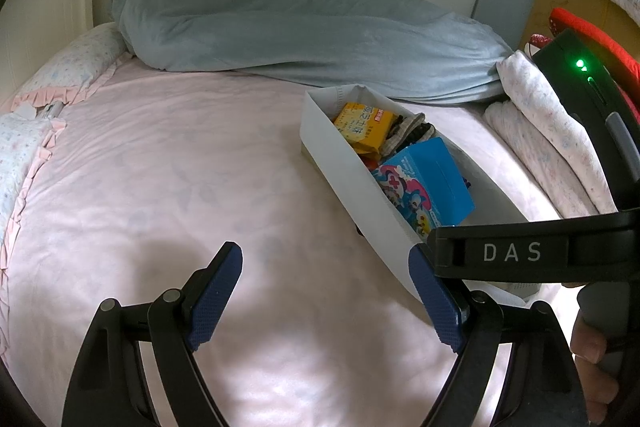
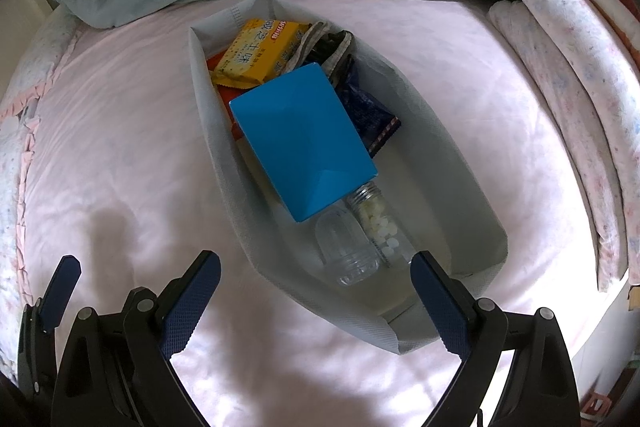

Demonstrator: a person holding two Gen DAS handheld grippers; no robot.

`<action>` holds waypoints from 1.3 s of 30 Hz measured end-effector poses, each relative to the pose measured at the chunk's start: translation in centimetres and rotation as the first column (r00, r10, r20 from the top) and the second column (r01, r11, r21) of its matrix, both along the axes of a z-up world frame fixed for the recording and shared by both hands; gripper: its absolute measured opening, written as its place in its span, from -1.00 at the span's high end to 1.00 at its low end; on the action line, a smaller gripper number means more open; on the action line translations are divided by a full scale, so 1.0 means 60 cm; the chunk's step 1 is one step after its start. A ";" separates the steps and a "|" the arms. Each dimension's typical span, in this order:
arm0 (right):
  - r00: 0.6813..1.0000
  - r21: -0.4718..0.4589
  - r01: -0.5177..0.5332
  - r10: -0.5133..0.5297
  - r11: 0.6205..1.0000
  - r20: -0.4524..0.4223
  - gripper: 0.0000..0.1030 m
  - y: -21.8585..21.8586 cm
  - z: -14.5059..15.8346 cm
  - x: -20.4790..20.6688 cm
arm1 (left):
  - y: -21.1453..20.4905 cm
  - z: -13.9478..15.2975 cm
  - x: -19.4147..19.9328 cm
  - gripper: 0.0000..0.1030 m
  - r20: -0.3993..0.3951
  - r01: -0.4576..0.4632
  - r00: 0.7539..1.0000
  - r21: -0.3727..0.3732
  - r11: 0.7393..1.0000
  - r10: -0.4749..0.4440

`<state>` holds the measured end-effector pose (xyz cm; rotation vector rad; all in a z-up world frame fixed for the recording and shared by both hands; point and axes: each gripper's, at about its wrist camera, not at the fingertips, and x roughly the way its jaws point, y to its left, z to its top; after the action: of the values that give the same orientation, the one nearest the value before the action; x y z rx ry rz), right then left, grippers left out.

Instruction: Organize objects

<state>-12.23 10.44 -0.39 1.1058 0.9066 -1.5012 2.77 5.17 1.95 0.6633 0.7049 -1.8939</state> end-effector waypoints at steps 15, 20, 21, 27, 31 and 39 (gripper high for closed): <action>1.000 0.005 0.000 0.000 1.000 0.003 -0.87 -0.001 0.001 0.001 | 0.000 0.000 -0.001 -0.64 0.002 0.001 1.000 0.002 1.000 -0.001; 1.000 0.006 -0.001 0.001 1.000 0.003 -0.87 -0.001 0.001 0.001 | 0.000 0.001 -0.002 -0.64 0.002 0.001 1.000 0.002 1.000 -0.001; 1.000 0.006 -0.001 0.001 1.000 0.003 -0.87 -0.001 0.000 0.001 | 0.000 0.001 -0.002 -0.64 0.002 0.002 1.000 0.002 1.000 -0.002; 1.000 0.006 -0.001 0.001 1.000 0.004 -0.87 -0.001 0.000 0.002 | 0.000 0.001 -0.002 -0.64 0.001 0.001 1.000 0.002 1.000 -0.001; 1.000 0.007 -0.002 0.002 1.000 0.002 -0.87 -0.001 0.000 0.002 | 0.000 0.001 -0.002 -0.64 0.001 0.002 1.000 0.002 1.000 -0.002; 1.000 0.006 -0.004 0.004 1.000 0.005 -0.87 -0.001 0.000 0.000 | 0.000 0.002 -0.003 -0.64 0.001 0.003 1.000 0.002 1.000 -0.003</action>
<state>-12.22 10.40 -0.37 1.1107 0.9097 -1.4929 2.62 5.15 2.06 0.6673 0.7056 -1.8952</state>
